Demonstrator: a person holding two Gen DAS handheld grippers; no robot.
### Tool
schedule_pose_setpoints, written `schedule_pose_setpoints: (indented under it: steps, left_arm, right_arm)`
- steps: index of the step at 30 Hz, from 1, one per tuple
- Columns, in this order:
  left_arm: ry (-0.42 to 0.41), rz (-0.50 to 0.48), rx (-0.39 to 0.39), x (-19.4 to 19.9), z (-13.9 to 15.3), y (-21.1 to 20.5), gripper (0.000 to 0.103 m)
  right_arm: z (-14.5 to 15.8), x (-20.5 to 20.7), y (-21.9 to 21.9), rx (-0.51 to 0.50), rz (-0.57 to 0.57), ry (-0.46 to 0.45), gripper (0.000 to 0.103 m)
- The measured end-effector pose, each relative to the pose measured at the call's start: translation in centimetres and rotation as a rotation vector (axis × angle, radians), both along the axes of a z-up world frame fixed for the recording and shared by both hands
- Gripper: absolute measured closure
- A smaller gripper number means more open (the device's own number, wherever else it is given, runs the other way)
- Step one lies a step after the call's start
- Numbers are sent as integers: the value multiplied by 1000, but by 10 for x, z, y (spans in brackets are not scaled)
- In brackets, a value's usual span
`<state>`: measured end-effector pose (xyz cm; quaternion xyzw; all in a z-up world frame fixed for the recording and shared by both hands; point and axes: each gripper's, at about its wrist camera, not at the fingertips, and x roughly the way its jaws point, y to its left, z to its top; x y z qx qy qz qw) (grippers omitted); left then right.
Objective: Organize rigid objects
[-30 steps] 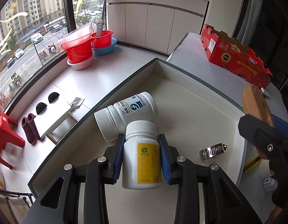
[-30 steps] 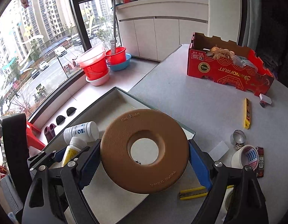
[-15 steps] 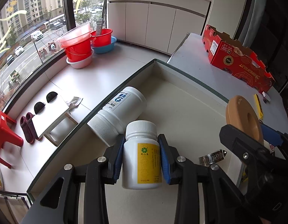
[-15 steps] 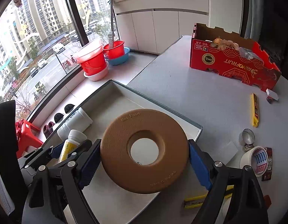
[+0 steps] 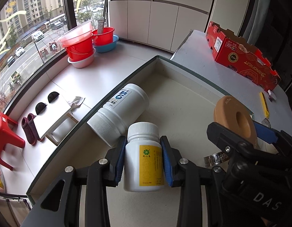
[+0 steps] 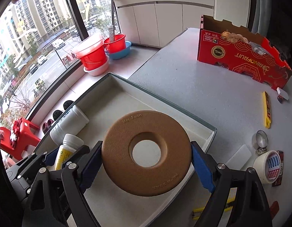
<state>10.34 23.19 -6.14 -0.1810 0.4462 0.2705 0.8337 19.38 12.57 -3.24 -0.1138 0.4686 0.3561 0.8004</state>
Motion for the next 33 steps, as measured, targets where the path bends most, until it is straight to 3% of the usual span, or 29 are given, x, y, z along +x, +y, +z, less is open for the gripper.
schedule_pose_setpoints:
  steps: [4,6,8,11,14,24,33]
  left_arm:
    - [6,3,2,-1,-1,0,65]
    - [6,-3,-2,-1,-1,-1,60]
    - [4,-28,-34,0,-3,-3,27]
    - [20,-42,-17,0,-3,-13,12]
    - [32,-55,35,-3,-2,-20,0]
    - [-1,-49,17,-23,4,-20,0]
    - [-33,-47,-17,-48,16,-32,0]
  right_arm:
    - [-4,0,1,-12,0,4,15]
    - [-4,2,1,-13,1,4,15]
    - [-4,2,1,-11,11,15,14]
    - [-2,0,-1,-4,29,28,14]
    - [5,-4,-6,36,46,22,1]
    - [32,-21,-48,108,24,24,1]
    - [37,-36,-118,273,-70,142,1]
